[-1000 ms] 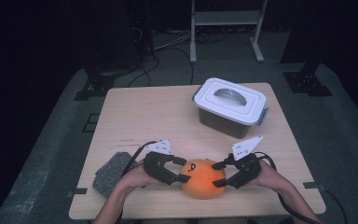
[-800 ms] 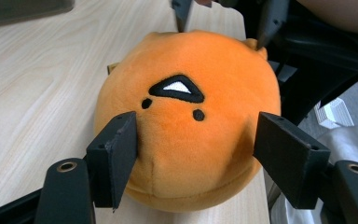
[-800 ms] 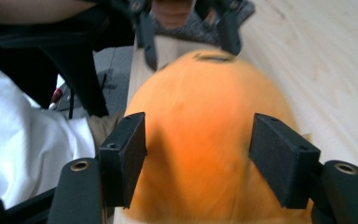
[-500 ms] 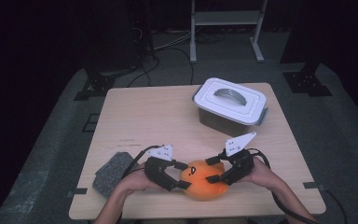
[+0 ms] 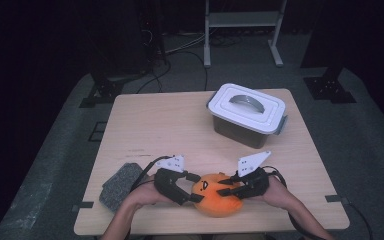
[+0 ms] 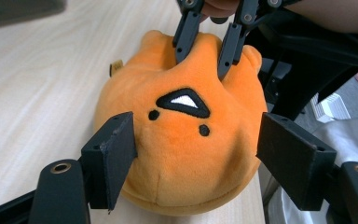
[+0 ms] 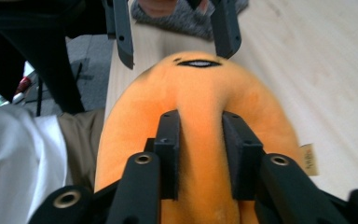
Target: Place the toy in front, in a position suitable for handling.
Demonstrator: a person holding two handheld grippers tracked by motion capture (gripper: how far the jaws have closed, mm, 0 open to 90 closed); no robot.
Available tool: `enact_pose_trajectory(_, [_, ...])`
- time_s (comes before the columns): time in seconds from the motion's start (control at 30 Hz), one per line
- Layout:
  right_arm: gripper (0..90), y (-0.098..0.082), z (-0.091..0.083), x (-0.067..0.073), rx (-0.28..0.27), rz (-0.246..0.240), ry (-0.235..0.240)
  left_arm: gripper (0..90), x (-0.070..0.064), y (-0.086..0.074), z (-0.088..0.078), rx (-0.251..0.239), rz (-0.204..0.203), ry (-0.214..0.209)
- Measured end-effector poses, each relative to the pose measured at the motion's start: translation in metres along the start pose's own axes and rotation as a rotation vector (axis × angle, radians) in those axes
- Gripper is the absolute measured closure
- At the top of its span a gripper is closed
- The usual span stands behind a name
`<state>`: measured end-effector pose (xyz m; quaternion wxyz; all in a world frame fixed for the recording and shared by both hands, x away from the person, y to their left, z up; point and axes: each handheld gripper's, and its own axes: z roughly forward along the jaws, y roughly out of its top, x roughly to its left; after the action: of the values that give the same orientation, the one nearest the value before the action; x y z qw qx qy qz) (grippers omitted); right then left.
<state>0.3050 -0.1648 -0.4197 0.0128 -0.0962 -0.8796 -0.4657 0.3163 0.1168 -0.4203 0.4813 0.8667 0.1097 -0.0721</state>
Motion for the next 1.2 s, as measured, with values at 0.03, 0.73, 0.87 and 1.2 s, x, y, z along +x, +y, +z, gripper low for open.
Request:
enact_pose_trajectory(0.03, [71.2,0.001,-0.001,-0.001,-0.008,-0.003,-0.002,26.7,0.000,0.001,-0.002,-0.007,0.000,0.007])
enact_pose_trajectory(0.73, [59.2,0.000,-0.007,-0.005,-0.035,-0.045,-0.040,19.5,0.000,-0.012,-0.034,-0.056,-0.027,0.107])
enact_pose_trajectory(0.87, [46.8,-0.001,-0.013,-0.007,-0.045,0.002,-0.025,18.5,0.001,-0.017,-0.038,-0.054,-0.036,0.134])
enact_pose_trajectory(1.2, [34.2,0.010,-0.028,-0.015,-0.069,0.049,-0.010,17.2,0.001,-0.025,-0.048,-0.064,-0.042,0.183])
